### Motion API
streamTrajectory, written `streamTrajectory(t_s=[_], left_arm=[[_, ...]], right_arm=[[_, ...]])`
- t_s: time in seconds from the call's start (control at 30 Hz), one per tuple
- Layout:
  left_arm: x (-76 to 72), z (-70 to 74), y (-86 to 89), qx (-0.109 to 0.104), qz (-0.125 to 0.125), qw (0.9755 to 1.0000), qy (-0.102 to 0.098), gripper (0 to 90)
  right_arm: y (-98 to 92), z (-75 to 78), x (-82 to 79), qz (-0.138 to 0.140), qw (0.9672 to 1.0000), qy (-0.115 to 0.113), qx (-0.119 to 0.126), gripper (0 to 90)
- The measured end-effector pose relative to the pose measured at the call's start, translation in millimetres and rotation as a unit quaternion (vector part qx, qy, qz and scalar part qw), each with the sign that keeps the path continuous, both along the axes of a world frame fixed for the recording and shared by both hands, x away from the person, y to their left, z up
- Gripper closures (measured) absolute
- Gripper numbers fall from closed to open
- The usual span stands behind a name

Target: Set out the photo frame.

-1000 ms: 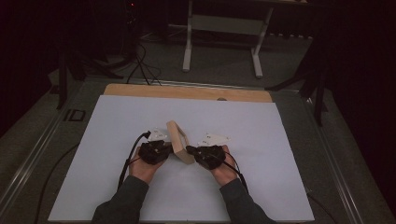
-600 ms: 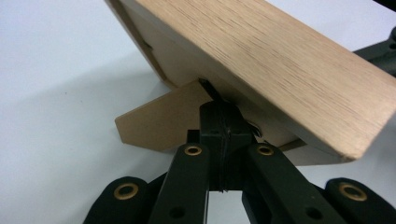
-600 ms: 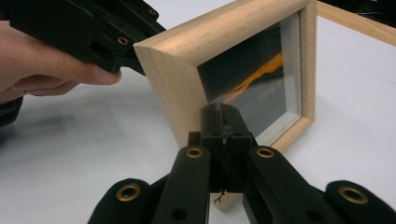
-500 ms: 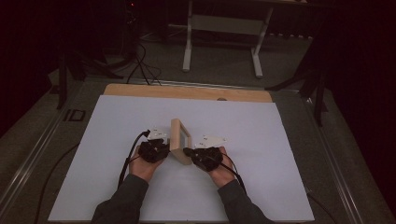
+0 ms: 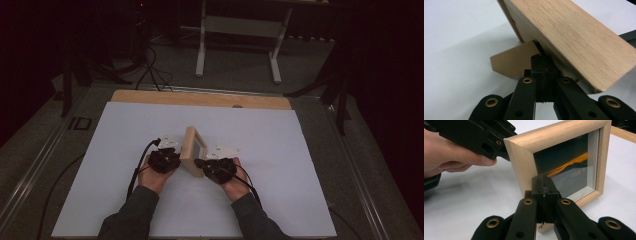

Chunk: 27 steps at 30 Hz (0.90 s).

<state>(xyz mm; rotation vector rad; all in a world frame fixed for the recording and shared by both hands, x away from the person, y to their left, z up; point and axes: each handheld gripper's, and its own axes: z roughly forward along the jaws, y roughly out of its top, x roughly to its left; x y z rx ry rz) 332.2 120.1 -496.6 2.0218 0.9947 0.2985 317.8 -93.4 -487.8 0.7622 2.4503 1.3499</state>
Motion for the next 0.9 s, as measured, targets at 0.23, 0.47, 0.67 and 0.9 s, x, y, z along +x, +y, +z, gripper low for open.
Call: streamTrajectory(t_s=[0.23, 0.47, 0.67, 0.9], left_arm=[[0.2, -0.2, 2.2, 0.002, 0.004, 1.0000, -0.005, 84.7], [-1.1, 3.6, 6.8, 0.004, 0.020, 0.9997, -0.012, 78.9], [-3.5, 6.5, 12.8, 0.006, 0.027, 0.9994, -0.022, 70.7], [-5.2, 10.0, 18.7, -0.002, 0.036, 0.9992, -0.018, 63.4]], right_arm=[[-0.9, 0.4, 0.5, 0.002, 1.0000, -0.003, -0.004, 86.8], [-2.4, 1.4, 0.8, 0.002, 0.9999, -0.007, -0.007, 81.2], [-2.7, 1.7, 0.9, 0.000, 0.9999, -0.009, -0.008, 77.7], [-4.9, 2.6, 2.2, -0.006, 0.9999, -0.009, -0.009, 73.5]])
